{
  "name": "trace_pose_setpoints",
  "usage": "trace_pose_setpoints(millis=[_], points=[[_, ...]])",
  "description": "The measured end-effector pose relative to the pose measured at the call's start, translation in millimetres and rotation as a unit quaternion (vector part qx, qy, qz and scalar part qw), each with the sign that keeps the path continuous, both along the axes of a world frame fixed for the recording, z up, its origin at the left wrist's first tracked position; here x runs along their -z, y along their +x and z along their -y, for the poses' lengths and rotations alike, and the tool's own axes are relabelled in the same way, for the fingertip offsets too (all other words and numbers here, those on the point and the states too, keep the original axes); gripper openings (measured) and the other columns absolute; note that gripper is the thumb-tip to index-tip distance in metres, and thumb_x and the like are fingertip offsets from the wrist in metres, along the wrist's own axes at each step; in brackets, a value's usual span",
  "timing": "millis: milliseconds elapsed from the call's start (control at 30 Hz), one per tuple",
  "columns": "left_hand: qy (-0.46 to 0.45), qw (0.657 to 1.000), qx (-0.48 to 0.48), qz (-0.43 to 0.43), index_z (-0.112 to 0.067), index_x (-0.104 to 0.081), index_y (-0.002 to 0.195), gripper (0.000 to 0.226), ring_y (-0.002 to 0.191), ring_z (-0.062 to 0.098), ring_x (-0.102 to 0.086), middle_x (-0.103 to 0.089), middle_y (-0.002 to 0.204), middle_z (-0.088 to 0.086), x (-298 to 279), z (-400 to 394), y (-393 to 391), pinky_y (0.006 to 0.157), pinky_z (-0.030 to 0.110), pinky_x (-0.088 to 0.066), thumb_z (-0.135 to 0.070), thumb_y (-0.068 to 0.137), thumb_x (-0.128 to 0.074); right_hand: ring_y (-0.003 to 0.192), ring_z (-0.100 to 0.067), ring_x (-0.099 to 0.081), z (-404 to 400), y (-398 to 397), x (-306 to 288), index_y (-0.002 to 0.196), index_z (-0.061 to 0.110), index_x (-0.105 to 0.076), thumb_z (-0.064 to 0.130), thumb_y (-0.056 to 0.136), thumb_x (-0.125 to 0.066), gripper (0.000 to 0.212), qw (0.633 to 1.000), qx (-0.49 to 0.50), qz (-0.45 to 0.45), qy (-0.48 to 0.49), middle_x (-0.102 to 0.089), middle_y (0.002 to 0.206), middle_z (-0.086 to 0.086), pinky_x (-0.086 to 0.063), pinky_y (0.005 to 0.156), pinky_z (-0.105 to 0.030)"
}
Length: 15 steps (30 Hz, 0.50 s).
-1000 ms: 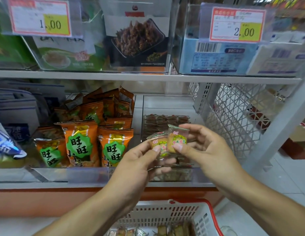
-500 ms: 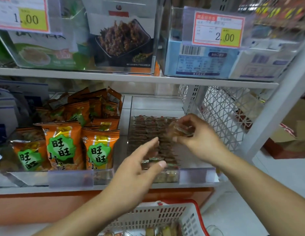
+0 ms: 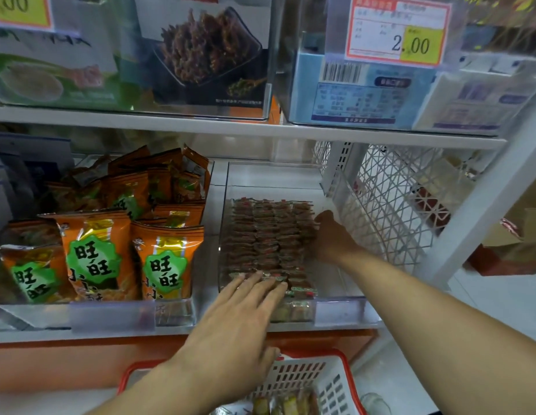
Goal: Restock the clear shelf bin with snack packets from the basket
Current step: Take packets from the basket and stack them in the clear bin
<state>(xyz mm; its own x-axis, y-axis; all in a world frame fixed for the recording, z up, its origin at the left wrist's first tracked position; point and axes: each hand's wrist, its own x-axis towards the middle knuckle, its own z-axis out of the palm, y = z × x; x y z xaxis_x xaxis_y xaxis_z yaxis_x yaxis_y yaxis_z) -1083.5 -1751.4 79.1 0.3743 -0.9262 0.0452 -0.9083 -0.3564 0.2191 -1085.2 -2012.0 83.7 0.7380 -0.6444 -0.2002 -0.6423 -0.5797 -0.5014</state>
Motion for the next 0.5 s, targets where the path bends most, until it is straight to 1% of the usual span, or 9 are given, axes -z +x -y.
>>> trace_pose_setpoints(millis=[67,167,233,300,333,400,500], points=[[-0.004,1.0,0.003,0.001,-0.032,0.009,0.161,0.094,0.155,0.009,0.009,0.0,0.171,-0.011,0.4,0.7,0.4,0.117,0.028,0.02,-0.061,0.093,-0.049,0.121,-0.036,-0.058,0.6,3.3,1.0,0.147,0.005,-0.024,0.019,0.091,-0.07,0.074,1.0,-0.004,0.01,0.012,-0.058,0.134,-0.02,-0.044,0.083,-0.03],[-0.009,1.0,0.002,-0.004,-0.033,0.007,0.161,0.093,0.155,0.009,0.008,-0.002,0.17,-0.011,0.6,1.6,0.0,0.116,0.027,0.021,-0.061,0.094,-0.049,0.123,-0.035,-0.058,0.8,1.1,0.6,0.143,0.008,-0.036,0.021,0.089,-0.073,0.067,1.0,-0.02,0.009,0.004,-0.06,0.133,-0.016,-0.046,0.091,-0.031],[-0.01,1.0,0.002,-0.01,-0.033,0.007,0.161,0.093,0.155,0.008,0.007,-0.003,0.17,-0.012,0.5,0.9,-0.6,0.115,0.026,0.021,-0.062,0.093,-0.05,0.122,-0.036,-0.058,-0.3,-1.5,0.6,0.137,0.008,-0.045,0.017,0.091,-0.07,0.053,0.999,-0.029,0.012,-0.041,-0.061,0.132,-0.016,-0.043,0.087,-0.028],[-0.008,1.0,0.004,-0.015,-0.034,0.006,0.161,0.095,0.154,0.007,0.007,-0.004,0.169,-0.013,-0.3,0.3,-0.7,0.114,0.025,0.021,-0.066,0.092,-0.05,0.12,-0.034,-0.06,-2.2,-1.8,1.0,0.134,0.007,-0.049,0.012,0.095,-0.061,0.042,0.996,-0.032,0.027,-0.078,-0.063,0.129,-0.016,-0.04,0.083,-0.026],[-0.007,1.0,0.004,-0.016,-0.033,0.005,0.161,0.096,0.154,0.007,0.007,-0.005,0.169,-0.013,-0.7,0.2,-0.6,0.113,0.024,0.022,-0.067,0.091,-0.05,0.119,-0.033,-0.06,-2.5,-1.0,1.6,0.134,0.007,-0.049,0.012,0.096,-0.06,0.04,0.996,-0.033,0.031,-0.078,-0.063,0.128,-0.015,-0.042,0.084,-0.026],[-0.005,1.0,0.005,-0.013,-0.033,0.005,0.161,0.096,0.153,0.006,0.006,-0.006,0.169,-0.013,-1.9,0.1,-1.0,0.112,0.023,0.022,-0.068,0.091,-0.051,0.121,-0.033,-0.058,-1.7,0.0,2.5,0.137,0.008,-0.046,0.016,0.095,-0.063,0.046,0.997,-0.036,0.021,-0.066,-0.062,0.129,-0.014,-0.045,0.091,-0.03],[-0.002,1.0,0.003,-0.003,-0.033,0.004,0.161,0.095,0.154,0.007,0.003,-0.007,0.169,-0.012,-3.2,0.2,-2.2,0.113,0.023,0.021,-0.067,0.092,-0.051,0.126,-0.034,-0.054,-0.3,-0.2,0.5,0.143,0.008,-0.037,0.016,0.092,-0.068,0.061,0.998,-0.038,-0.009,-0.052,-0.057,0.134,-0.016,-0.047,0.1,-0.036]])
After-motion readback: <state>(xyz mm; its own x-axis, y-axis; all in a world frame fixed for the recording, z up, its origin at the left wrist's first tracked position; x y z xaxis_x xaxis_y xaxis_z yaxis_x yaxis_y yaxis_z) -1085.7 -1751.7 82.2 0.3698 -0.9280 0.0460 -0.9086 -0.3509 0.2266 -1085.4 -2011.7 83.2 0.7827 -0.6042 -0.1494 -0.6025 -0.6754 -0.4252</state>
